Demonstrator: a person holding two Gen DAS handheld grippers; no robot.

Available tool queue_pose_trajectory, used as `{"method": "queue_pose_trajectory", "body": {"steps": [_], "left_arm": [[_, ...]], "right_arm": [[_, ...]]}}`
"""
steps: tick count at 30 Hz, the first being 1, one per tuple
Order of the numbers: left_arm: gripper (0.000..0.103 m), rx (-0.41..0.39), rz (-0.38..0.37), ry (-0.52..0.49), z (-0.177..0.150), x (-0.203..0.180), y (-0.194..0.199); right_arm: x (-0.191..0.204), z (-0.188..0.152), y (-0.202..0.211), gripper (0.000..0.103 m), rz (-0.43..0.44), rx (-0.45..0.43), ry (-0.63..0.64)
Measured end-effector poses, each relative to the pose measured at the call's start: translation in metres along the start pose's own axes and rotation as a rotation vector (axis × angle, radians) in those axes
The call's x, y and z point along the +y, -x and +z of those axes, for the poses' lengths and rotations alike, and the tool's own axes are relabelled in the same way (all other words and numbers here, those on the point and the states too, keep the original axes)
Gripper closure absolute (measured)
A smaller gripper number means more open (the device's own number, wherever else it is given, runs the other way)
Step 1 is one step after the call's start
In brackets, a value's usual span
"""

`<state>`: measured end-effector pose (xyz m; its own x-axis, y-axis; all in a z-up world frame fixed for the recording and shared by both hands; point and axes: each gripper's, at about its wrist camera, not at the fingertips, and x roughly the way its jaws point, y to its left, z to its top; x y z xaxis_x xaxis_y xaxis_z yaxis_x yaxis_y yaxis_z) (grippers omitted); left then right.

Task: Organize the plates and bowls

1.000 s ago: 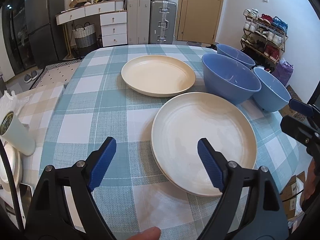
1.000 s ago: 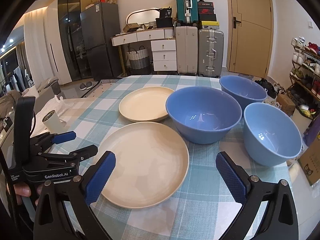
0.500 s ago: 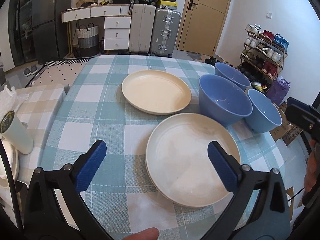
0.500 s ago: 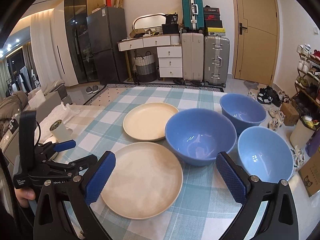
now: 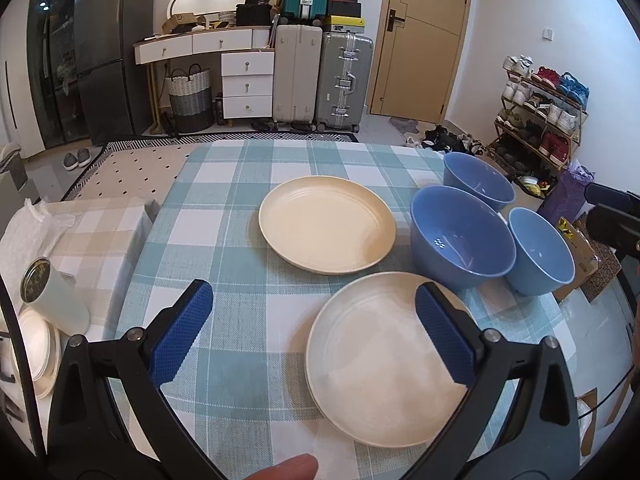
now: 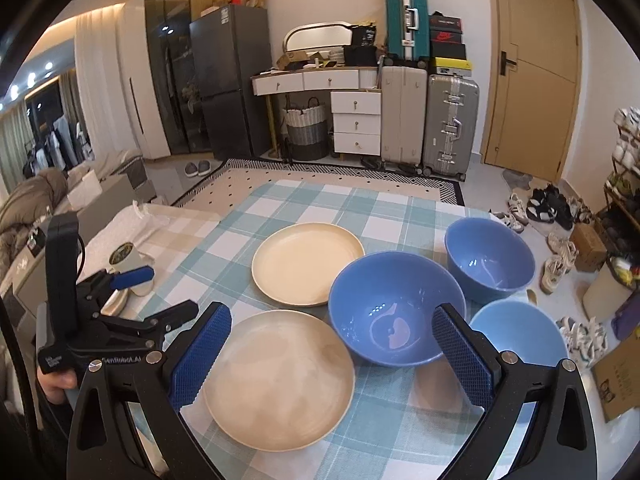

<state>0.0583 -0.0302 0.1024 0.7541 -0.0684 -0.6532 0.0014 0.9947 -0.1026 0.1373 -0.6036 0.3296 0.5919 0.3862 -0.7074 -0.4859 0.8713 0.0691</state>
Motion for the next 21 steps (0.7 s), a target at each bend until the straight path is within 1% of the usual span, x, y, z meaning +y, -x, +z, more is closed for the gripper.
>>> {"method": "queue_pose_trajectory", "body": {"steps": [3, 6, 11, 16, 21], "left_arm": [[0.002, 0.006, 0.016, 0.004, 0.006, 0.004, -0.006], [0.002, 0.011, 0.032, 0.012, 0.013, 0.009, -0.011], [0.002, 0.031, 0.05, 0.024, 0.022, 0.018, -0.025], [0.002, 0.051, 0.058, 0.051, 0.033, 0.028, -0.045], [0.002, 0.069, 0.086, 0.057, 0.044, 0.033, -0.063]], "right_arm": [[0.004, 0.008, -0.01, 0.001, 0.024, 0.022, 0.037], [0.006, 0.016, -0.026, 0.001, 0.031, 0.044, 0.056], [0.004, 0.028, -0.054, 0.001, 0.056, 0.082, 0.041], [-0.003, 0.041, -0.083, 0.001, 0.053, 0.133, 0.04], [-0.003, 0.061, -0.111, 0.001, 0.041, 0.178, 0.079]]}}
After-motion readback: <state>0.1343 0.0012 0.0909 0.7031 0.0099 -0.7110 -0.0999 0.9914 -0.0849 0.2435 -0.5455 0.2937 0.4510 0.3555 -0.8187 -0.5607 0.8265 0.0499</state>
